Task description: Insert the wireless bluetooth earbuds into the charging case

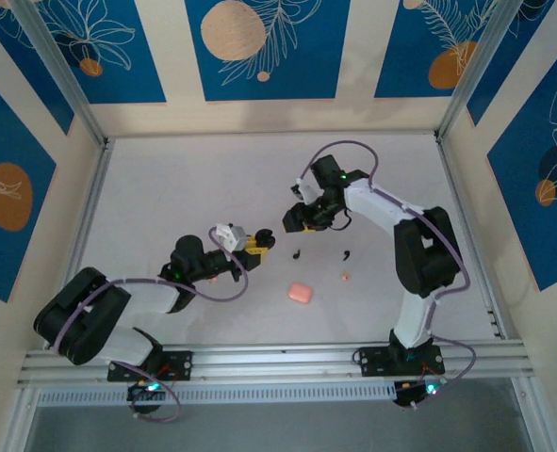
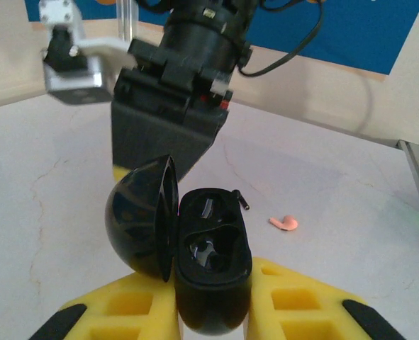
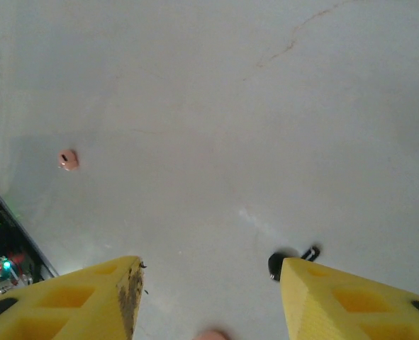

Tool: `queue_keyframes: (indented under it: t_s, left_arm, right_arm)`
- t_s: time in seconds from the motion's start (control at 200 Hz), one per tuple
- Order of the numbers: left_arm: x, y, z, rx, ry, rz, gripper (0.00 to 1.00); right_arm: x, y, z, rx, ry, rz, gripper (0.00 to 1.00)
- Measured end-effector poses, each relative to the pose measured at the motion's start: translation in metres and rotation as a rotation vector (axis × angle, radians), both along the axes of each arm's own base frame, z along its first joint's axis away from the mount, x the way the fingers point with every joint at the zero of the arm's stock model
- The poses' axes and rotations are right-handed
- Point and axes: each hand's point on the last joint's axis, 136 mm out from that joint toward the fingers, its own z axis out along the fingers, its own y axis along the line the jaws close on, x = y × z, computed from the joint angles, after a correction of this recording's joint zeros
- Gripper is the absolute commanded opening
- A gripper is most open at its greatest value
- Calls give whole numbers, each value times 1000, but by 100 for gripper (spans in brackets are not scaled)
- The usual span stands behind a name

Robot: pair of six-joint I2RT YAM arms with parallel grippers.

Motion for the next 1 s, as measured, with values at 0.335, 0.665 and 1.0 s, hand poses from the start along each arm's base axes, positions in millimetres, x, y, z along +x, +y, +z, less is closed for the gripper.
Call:
queue_keyframes:
  t_s: [0.335,0.665,1.0]
  left_arm:
    - [0,7,-1,35,6,30,23]
    - [-5,13,2,60,2,43,22]
    - [-6,17,0,87,1,57,22]
  right_arm:
    - [-8,16,-41,-52,77,77,56]
    - [-14,10,-48,-84,89,102,57]
    - [-24,0,-58,-132,112,119,57]
